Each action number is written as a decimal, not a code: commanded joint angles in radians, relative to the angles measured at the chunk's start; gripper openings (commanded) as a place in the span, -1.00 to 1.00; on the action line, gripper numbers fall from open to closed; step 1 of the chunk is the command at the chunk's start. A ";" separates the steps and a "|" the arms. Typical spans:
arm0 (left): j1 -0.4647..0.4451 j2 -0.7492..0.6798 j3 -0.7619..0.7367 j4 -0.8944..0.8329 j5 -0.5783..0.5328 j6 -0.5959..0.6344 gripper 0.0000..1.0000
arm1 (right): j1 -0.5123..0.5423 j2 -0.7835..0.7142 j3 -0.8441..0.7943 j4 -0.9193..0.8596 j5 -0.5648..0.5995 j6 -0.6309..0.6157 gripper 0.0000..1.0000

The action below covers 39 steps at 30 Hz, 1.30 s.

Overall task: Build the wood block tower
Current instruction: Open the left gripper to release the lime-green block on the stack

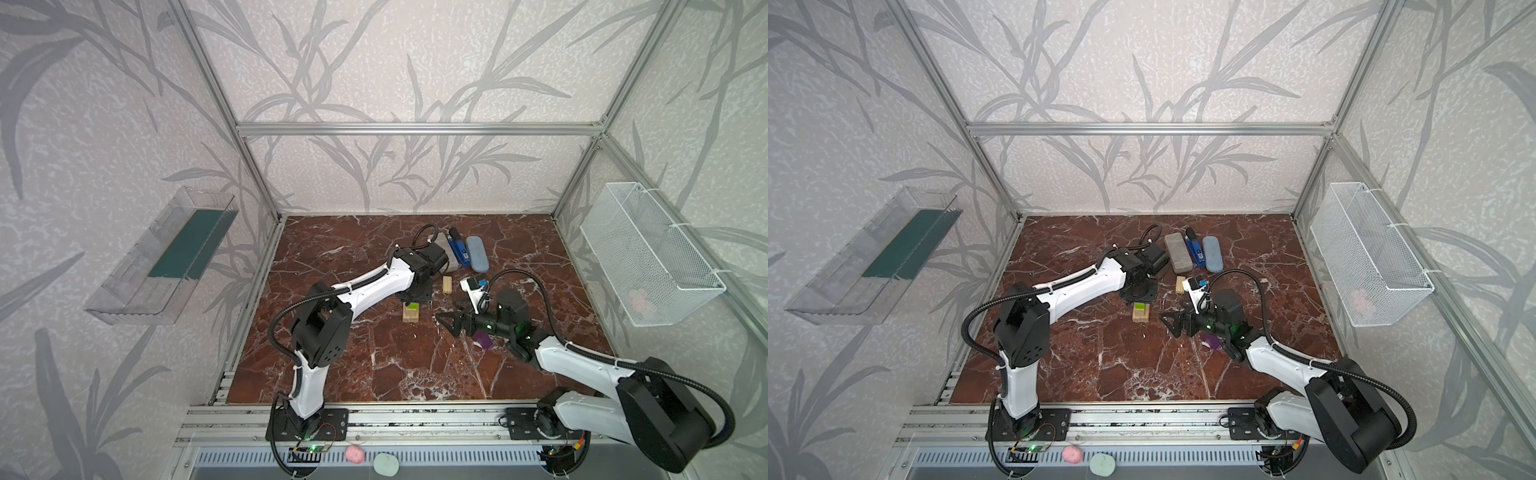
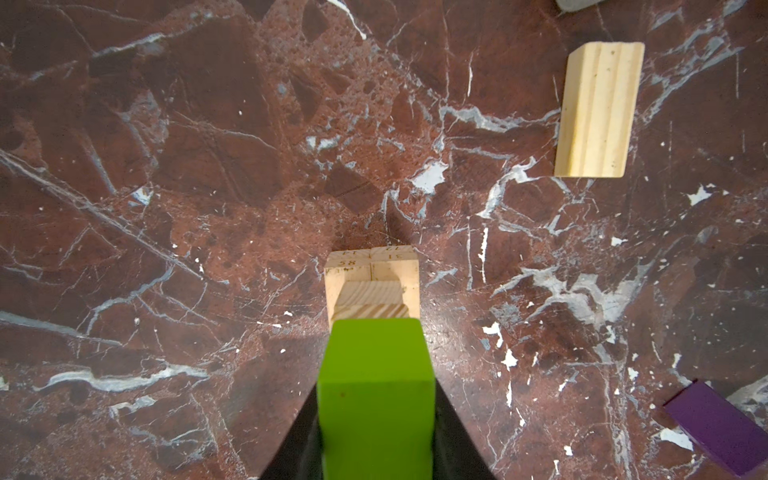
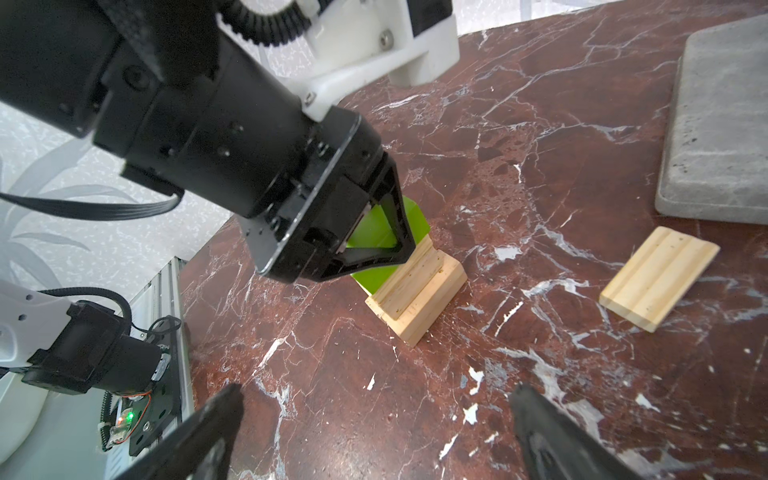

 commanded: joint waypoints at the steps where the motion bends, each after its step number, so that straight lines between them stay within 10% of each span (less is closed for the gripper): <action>1: 0.003 0.010 0.018 -0.037 -0.017 -0.001 -0.35 | -0.002 -0.020 -0.010 0.026 -0.009 -0.003 0.98; 39: 0.003 -0.039 -0.040 -0.024 -0.003 -0.022 -0.28 | -0.002 -0.016 -0.008 0.027 -0.006 -0.005 0.98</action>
